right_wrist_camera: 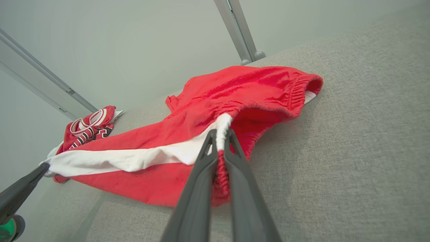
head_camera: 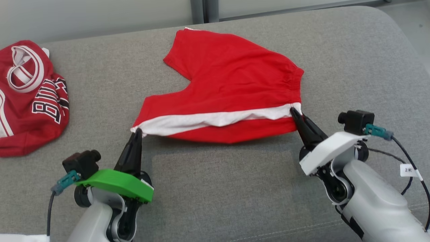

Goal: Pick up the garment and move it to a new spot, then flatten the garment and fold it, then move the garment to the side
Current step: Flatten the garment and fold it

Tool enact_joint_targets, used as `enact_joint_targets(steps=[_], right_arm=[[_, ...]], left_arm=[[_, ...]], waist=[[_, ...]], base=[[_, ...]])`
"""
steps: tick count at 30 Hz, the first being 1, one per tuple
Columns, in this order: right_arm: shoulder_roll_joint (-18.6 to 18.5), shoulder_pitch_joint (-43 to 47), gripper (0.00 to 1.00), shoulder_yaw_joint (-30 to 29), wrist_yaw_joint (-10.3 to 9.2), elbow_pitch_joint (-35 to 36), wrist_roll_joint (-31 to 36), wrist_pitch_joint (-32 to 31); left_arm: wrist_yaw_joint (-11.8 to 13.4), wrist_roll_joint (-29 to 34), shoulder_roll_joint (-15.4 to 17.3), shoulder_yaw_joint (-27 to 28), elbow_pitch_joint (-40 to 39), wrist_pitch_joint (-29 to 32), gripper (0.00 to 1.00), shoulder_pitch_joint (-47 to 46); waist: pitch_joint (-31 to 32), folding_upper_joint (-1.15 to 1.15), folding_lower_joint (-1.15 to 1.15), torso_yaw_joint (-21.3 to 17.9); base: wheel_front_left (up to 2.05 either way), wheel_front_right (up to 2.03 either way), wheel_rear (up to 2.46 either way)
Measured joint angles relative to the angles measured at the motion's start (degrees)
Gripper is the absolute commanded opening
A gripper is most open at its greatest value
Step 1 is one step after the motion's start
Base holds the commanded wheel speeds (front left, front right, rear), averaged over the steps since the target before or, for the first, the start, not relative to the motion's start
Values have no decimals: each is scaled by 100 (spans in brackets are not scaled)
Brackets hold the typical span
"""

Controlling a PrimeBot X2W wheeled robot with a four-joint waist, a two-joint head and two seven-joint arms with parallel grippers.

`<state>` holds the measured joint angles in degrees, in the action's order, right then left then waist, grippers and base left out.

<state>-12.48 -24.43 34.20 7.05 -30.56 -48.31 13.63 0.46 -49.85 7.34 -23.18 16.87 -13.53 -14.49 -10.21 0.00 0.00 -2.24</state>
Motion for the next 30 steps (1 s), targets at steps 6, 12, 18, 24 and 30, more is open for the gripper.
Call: enact_joint_targets(steps=[6, 12, 18, 24, 30], right_arm=[[-116, 620, 0, 188, 0, 172, 265, 31], [-249, 1230, 0, 201, 0, 365, 353, 55], [-369, 1823, 0, 191, 1, 649, 366, 55], [-435, 2161, 0, 175, 1, 969, 406, 55], [-556, 2460, 0, 172, 1, 1096, 438, 55]], left_arm=[[-46, 85, 63, 1, -16, -30, 0, 682], [-45, 78, 53, 97, -82, -69, 0, 1353], [-42, 79, 19, 146, -305, -71, 0, 1848], [-42, 89, 10, 175, -623, -71, 0, 2265], [-45, 97, 2, 152, -727, -71, 0, 2559]], waist=[[314, 0, 0, -7], [650, 0, 0, -28], [952, 0, 0, -29], [1091, 0, 0, -29], [1111, 0, 0, -7]], base=[[0, 0, 0], [0, 0, 0], [0, 0, 0], [0, 0, 0], [0, 0, 0]])
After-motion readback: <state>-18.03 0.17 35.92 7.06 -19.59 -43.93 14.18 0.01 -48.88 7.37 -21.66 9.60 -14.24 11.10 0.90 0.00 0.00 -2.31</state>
